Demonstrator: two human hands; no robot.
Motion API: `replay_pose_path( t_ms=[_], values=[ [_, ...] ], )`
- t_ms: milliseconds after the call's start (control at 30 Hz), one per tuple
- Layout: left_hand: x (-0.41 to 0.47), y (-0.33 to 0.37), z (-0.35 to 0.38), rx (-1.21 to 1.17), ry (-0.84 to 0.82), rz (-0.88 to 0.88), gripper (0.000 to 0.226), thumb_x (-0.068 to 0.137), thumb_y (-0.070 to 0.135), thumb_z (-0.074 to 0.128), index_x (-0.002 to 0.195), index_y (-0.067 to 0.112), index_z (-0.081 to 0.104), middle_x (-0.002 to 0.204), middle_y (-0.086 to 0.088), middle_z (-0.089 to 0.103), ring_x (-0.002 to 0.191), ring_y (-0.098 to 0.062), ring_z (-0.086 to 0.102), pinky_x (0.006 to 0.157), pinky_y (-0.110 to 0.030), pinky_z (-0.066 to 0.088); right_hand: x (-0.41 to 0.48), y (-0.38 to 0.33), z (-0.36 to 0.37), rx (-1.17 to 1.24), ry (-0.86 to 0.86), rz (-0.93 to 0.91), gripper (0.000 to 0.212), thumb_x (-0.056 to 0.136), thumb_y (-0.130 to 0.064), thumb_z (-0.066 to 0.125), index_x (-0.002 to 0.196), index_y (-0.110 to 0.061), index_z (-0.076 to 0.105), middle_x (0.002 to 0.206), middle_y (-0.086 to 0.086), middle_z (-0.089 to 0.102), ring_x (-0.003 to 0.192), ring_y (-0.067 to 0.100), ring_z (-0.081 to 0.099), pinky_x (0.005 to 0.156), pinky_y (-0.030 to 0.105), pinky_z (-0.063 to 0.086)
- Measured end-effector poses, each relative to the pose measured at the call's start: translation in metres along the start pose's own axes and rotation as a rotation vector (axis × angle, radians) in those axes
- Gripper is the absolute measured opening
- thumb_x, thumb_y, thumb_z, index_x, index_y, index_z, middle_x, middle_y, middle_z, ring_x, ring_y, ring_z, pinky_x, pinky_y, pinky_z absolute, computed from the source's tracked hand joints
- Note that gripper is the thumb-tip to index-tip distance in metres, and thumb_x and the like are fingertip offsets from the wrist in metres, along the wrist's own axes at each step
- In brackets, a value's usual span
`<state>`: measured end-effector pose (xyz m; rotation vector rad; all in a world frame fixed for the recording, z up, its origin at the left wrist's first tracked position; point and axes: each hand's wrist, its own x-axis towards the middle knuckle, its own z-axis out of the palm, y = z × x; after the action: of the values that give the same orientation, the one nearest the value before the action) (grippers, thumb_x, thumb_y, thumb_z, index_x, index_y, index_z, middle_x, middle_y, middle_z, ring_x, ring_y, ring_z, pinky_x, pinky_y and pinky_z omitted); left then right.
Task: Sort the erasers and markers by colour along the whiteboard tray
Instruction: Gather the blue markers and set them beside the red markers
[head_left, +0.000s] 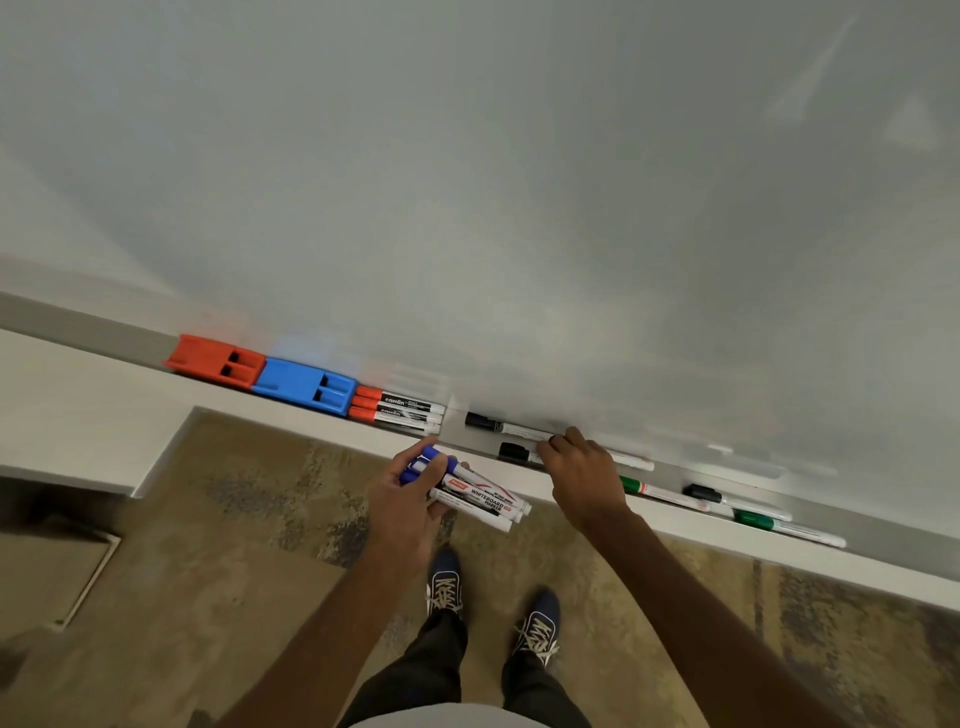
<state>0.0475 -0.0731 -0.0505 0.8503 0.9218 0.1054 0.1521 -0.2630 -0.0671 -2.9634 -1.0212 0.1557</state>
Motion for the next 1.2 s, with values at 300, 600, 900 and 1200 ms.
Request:
replay_pose_path(
  t_ms=[300,600,900,1200],
  values=[
    [0.011,0.006,-0.008,0.024,-0.015,-0.031,0.035,0.089,0.001,0.063,0.124,0.006,0.063,0.120,-0.024,0.066,0.093,-0.033,0.072,0.070,-0.040,0.063,-0.004,0.002,0.004,0.006,0.034,-0.004,0.043,0.053,0.012,0.079,0.091,-0.005,0.071,0.083,0.011,0.071,0.081,0.030,0.066,0.064,0.038,0.057],
    [0.018,0.000,0.003,0.100,-0.038,-0.055,0.036,0.089,0.001,0.063,0.124,0.007,0.062,0.125,-0.024,0.063,0.108,-0.043,0.065,0.092,-0.058,0.053,-0.043,0.044,0.013,-0.145,0.007,0.112,0.047,0.062,0.014,0.070,0.107,-0.001,0.069,0.092,0.017,0.070,0.083,0.037,0.063,0.073,0.045,0.053],
    [0.017,0.001,-0.001,0.098,-0.046,-0.051,0.034,0.090,0.001,0.063,0.123,0.006,0.062,0.121,-0.025,0.065,0.102,-0.040,0.069,0.080,-0.049,0.061,-0.034,0.036,0.016,-0.210,-0.006,0.146,0.043,0.062,0.012,0.072,0.103,0.001,0.069,0.095,0.018,0.069,0.087,0.037,0.064,0.076,0.047,0.051],
    [0.013,0.010,-0.008,0.065,-0.029,-0.049,0.036,0.090,0.000,0.062,0.125,0.004,0.061,0.123,-0.026,0.064,0.102,-0.040,0.069,0.083,-0.051,0.059,0.027,-0.027,0.001,-0.145,-0.046,-0.027,0.042,0.062,0.000,0.081,0.102,-0.004,0.070,0.092,0.013,0.073,0.084,0.029,0.068,0.066,0.038,0.059]
  ],
)
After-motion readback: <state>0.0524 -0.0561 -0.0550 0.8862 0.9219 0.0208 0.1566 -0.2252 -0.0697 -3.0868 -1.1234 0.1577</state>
